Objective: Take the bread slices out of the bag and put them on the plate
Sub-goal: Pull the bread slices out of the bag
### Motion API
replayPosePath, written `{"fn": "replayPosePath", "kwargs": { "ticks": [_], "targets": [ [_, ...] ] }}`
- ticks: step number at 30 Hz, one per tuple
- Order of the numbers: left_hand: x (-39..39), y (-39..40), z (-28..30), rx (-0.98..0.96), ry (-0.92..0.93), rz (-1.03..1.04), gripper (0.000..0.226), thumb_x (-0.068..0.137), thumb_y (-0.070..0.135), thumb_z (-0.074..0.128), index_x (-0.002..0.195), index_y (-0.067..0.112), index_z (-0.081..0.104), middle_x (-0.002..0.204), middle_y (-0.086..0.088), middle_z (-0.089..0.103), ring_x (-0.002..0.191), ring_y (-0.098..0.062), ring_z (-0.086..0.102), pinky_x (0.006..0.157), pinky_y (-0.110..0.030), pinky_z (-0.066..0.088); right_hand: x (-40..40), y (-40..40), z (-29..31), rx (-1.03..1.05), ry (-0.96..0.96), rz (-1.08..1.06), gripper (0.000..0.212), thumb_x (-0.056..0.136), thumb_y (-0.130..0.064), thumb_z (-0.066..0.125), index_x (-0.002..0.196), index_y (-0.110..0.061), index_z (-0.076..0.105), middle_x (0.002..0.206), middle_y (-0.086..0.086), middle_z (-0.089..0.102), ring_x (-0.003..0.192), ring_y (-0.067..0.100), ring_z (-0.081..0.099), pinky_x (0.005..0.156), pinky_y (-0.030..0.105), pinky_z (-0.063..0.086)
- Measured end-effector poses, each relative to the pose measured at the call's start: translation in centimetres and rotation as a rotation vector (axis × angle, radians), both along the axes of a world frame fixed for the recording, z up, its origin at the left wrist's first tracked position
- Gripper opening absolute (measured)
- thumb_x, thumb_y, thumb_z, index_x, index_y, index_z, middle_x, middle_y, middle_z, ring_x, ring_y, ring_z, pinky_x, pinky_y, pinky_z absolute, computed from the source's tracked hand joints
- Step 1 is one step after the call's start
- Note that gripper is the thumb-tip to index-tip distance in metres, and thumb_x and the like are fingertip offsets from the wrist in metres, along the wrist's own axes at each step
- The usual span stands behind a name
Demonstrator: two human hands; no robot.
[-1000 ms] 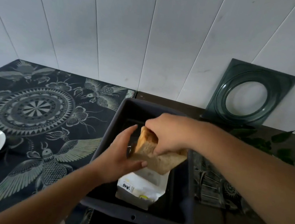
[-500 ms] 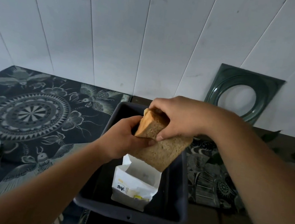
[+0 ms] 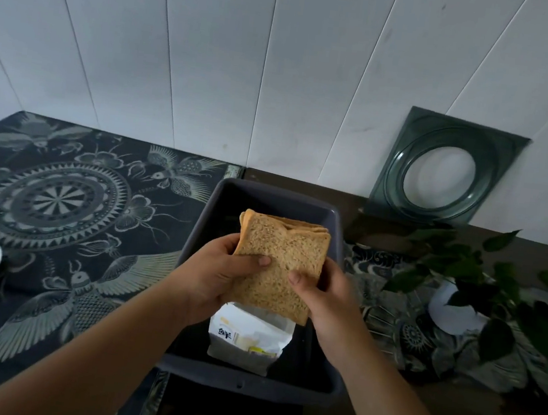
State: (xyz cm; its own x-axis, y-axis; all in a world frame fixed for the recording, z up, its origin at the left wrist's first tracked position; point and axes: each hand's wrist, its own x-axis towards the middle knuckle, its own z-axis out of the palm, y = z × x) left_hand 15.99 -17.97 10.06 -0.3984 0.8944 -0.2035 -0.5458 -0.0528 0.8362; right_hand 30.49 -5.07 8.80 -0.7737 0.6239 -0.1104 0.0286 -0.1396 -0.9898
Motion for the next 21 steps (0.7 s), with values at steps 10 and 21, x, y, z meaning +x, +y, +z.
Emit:
{"fn": "replayPosePath", "kwargs": {
  "ticks": [10, 21],
  "targets": [
    [1.4, -1.5, -1.1, -0.081, -0.058, 0.128, 0.052, 0.074, 0.018, 0.078, 0.121, 0.004, 0.06, 0.121, -0.022, 0.065, 0.107, -0.035, 0.066, 0.08, -0.044, 0.057, 0.7, -0.3, -0.8, -0.099, -0.002, -0.045, 0.057, 0.065, -0.027, 0.08, 0.115, -0.007, 0.062, 0.109, 0.016, 0.073, 0.099, 0.029, 0.071, 0.085, 0.047, 0.056],
    [3.1, -2.2, -2.0, -0.137, 0.028, 0.163, 0.042, 0.071, 0.02, 0.078, 0.111, 0.017, 0.07, 0.112, -0.013, 0.07, 0.105, -0.031, 0.067, 0.076, -0.043, 0.056, 2.7, 0.7, -1.2, -0.16, -0.057, 0.091, 0.028, 0.068, -0.047, 0.075, 0.094, -0.037, 0.071, 0.099, -0.004, 0.076, 0.09, 0.017, 0.073, 0.065, 0.035, 0.06]
  ]
}}
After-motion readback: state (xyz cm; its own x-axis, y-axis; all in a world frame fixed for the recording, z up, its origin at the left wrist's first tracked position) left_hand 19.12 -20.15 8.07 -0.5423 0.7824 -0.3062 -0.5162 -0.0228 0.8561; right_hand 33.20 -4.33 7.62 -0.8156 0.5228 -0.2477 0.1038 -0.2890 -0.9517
